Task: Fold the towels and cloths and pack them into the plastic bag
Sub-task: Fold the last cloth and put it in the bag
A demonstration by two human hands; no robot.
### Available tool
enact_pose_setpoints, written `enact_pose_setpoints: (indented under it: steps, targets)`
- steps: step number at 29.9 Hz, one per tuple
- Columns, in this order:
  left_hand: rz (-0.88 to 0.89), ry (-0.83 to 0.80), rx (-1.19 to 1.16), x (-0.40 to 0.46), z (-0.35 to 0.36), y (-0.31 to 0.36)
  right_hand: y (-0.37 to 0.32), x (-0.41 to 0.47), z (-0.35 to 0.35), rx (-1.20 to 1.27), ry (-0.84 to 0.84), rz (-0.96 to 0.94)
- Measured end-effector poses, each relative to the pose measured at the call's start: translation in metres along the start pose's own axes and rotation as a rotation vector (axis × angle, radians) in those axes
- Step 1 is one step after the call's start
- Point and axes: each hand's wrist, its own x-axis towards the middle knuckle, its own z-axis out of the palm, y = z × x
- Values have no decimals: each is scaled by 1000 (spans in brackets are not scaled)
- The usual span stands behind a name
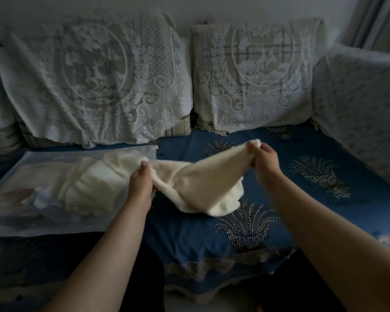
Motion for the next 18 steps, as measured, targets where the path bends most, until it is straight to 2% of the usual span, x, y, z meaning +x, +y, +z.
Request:
enact_pose_setpoints:
  steps: [5,8,13,15,18]
  targets:
    - [333,67,4,-12,-9,83,-87,-14,-15,90,-38,-135]
    - [487,114,-76,-28,-13,127,-128,-34,-20,42,-3,-326]
    - [732,115,-123,-48,-22,174,-182,-60,-29,-323,38,-550]
    - [763,105,-78,-46,-20,180,-192,-57,-30,-469,46,-563]
    - [710,43,40,-35,-18,176,-188,-41,-34,-635,-4,-482]
